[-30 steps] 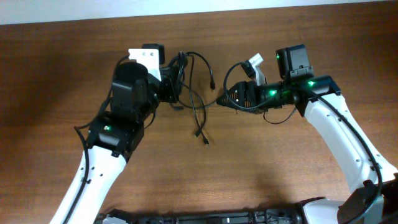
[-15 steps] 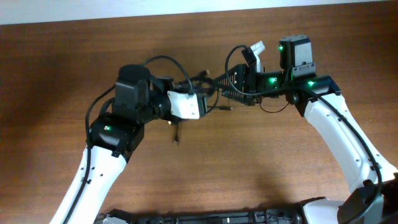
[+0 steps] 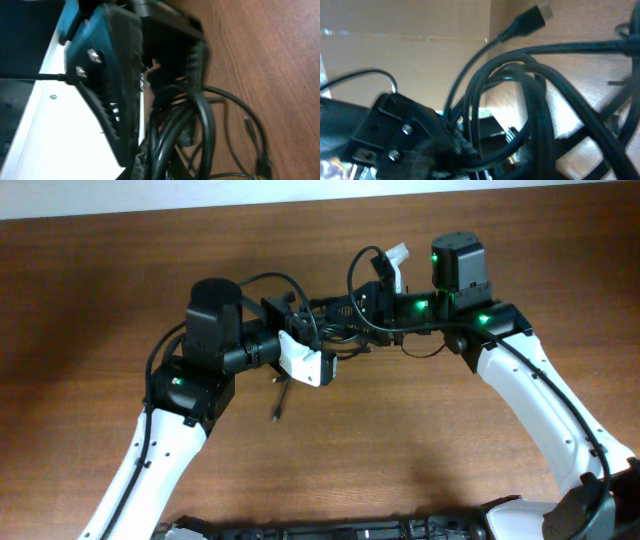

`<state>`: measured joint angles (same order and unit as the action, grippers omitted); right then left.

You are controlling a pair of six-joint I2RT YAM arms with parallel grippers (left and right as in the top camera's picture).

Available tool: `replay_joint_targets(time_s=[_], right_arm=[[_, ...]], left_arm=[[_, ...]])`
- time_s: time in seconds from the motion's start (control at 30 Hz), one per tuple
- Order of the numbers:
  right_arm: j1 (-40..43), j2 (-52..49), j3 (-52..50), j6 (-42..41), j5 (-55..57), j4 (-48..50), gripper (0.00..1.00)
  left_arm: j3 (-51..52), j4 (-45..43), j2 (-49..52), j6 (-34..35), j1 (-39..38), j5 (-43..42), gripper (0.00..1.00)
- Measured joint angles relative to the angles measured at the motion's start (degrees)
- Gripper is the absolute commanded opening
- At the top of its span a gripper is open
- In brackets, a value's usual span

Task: Untangle cables

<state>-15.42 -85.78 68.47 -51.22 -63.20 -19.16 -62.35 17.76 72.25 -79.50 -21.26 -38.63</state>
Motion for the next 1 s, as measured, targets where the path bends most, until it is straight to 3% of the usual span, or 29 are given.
replay_joint_targets(time_s=[0.07, 0.27, 0.37, 0.4, 0.43, 0.47, 0.5, 0.53, 0.57, 0.83, 0.9, 1.0], right_arm=[[0.0, 0.0, 0.1, -0.3, 1.4, 0.2, 0.04], [-0.5, 0.1, 0.2, 0.1, 5.8, 0.4, 0.04], [-0.5, 0.1, 0.2, 2.4, 7.6, 1.5, 0.04], [-0.5, 0.1, 0.2, 4.0, 8.0, 1.7, 0.04], [-0.3, 0.1, 0.2, 5.6, 8.3, 1.8, 0.04], [-0.1, 0.1, 0.2, 7.2, 8.8, 1.8, 0.04], [0.5, 0.1, 0.2, 8.3, 9.9, 1.8, 0.04], [1.4, 0.1, 0.2, 9.1, 11.3, 1.6, 0.04], [3.4, 0.0, 0.0, 10.1, 13.0, 1.6, 0.04], [9.4, -0.1, -0.1, 15.5, 15.9, 1.6, 0.04], [9.4, -0.1, -0.1, 20.9, 14.9, 1.7, 0.04], [9.4, -0.1, -0.1, 29.8, 12.3, 3.3, 0.04]], left_arm=[[0.2, 0.3, 0.1, 0.0, 0.0, -0.9, 0.0], [0.3, 0.4, 0.5, 1.3, 0.2, -2.6, 0.06], [0.3, 0.3, 0.5, 4.5, 0.2, -2.6, 0.04], [0.3, 0.2, 0.5, 5.9, 0.2, -2.6, 0.1], [0.3, 0.2, 0.5, 8.0, 0.2, -2.9, 0.29], [0.3, 0.0, 0.5, 10.6, 0.2, -3.1, 0.41], [0.3, -0.1, 0.4, 12.9, 0.1, -4.0, 0.46], [0.3, -0.2, 0.0, 15.3, 0.0, -4.8, 0.68], [0.3, -0.3, -1.0, 18.3, 0.0, -5.5, 0.99], [-0.1, 2.9, -5.5, 27.3, 0.0, -7.2, 0.99], [-0.1, 2.1, -5.5, 32.3, 0.0, -6.1, 0.99], [-0.1, 0.0, -5.5, 47.0, 0.1, 0.9, 0.99]])
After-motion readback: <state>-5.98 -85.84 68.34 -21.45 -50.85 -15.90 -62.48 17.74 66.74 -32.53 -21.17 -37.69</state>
